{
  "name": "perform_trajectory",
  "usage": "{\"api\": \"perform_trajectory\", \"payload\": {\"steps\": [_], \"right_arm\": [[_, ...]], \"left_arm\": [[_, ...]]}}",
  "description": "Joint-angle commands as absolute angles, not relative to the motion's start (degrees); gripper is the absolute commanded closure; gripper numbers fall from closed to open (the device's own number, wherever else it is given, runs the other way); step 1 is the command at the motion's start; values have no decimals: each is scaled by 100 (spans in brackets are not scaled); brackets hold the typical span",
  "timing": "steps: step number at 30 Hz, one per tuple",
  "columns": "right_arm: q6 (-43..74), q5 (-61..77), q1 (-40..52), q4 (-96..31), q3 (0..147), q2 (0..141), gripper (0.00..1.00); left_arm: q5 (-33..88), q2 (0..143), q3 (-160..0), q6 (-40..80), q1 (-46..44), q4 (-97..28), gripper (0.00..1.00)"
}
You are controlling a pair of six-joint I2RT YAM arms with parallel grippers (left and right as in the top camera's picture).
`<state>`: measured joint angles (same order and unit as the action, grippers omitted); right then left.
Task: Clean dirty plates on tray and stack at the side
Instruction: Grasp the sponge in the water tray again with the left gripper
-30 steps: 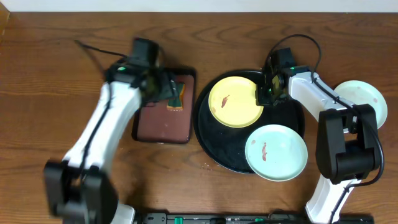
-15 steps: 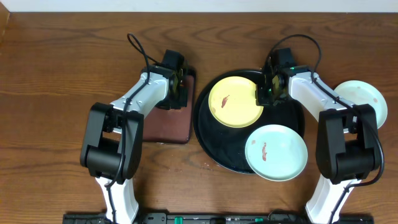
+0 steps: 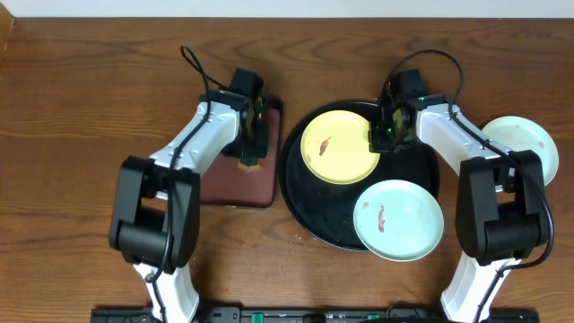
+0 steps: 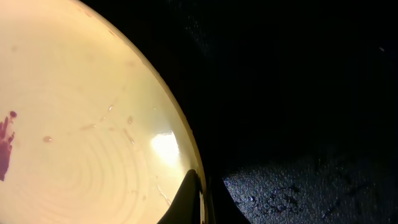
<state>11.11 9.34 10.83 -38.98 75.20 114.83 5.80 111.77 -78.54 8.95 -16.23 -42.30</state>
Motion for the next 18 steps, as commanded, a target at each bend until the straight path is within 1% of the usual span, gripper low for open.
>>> {"api": "perform_trajectory", "payload": {"steps": [1, 4, 7, 8, 10, 12, 18], "right_arm": [[1024, 757, 1048, -4003, 7360, 11542, 99], [1024, 757, 1048, -4007, 7360, 11542, 99], [1024, 757, 1048, -4010, 7360, 11542, 99], [1026, 757, 1048, -4007, 7360, 11542, 99], [1024, 757, 1048, -4007, 7360, 11542, 99], [1024, 757, 1048, -4012, 7360, 11542, 99], [1024, 757, 1048, -4032, 7360, 11542, 99]], "left_arm": [[532, 11137, -7883, 860, -1592, -3990, 50], [534, 11236, -7669, 860, -1594, -3533, 51], [537, 11417, -7550, 860, -1594, -3284, 58], [534, 11483, -7546, 858, -1594, -3286, 62], [552, 11577, -7544, 860, -1594, -3312, 80], [558, 11583, -7544, 860, -1594, -3336, 92], [532, 11233, -7583, 814, -1509, -3402, 92]]}}
